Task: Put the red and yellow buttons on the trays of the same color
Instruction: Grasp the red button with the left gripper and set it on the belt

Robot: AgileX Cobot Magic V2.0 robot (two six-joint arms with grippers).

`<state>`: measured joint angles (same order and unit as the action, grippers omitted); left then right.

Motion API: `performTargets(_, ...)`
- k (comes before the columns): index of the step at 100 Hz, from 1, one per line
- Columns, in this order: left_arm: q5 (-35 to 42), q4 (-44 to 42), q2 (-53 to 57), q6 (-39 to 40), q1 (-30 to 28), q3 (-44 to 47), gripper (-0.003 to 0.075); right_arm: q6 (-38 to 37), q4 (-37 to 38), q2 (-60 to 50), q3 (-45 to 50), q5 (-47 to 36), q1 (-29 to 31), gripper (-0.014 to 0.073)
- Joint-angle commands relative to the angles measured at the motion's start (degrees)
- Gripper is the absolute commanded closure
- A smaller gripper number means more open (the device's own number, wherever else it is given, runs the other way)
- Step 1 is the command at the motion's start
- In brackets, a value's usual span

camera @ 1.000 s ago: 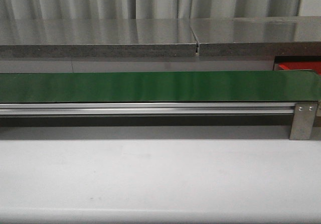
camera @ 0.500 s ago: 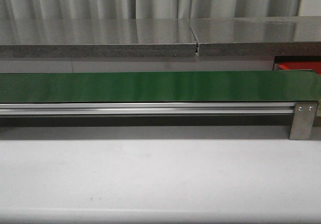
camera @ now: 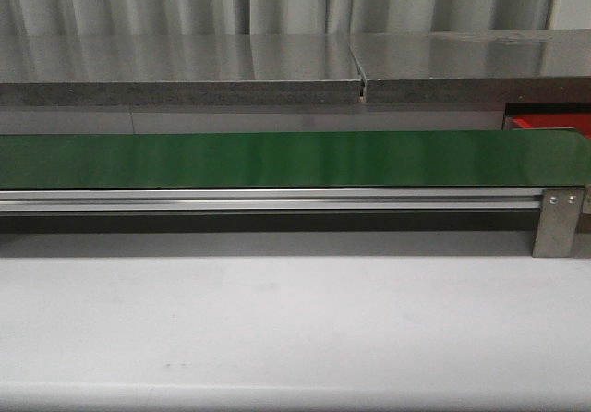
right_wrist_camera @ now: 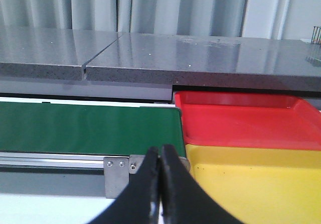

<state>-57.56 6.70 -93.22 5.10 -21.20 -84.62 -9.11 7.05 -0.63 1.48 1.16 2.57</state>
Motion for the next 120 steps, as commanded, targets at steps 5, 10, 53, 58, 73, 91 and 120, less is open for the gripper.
performTargets(5,2.0,2.8,-1.4,0.0,1.9,-4.1,0.0513,0.2,0.7,-1.1,-1.3,-4.5,-0.2,0.0659)
performTargets(10,2.1,4.1,-2.8,0.0,2.3,-4.8,0.0513,0.2,0.7,-1.1,-1.3,-4.5,-0.2,0.0659)
performTargets(53,3.5,4.9,-9.6,-1.5,3.4,-6.3,0.0334,0.2,0.7,-1.1,-1.3,-4.5,-0.2,0.0659)
performTargets(58,3.5,4.9,-9.8,-1.5,3.4,-6.3,0.0277,0.2,0.7,-1.1,-1.3,-4.5,-0.2,0.0659)
performTargets(73,3.8,5.5,-9.8,-1.5,3.4,-6.5,0.0232,0.2,0.7,-1.1,-1.3,-4.5,-0.2,0.0659)
performTargets(91,4.3,5.5,-7.9,-2.0,3.4,-6.5,0.0232,0.2,0.7,-1.1,-1.3,-4.5,-0.2,0.0659)
performTargets(120,3.8,3.2,-3.7,-2.0,3.0,-8.2,0.0241,0.2,0.7,-1.1,-1.3,-4.5,-0.2,0.0659)
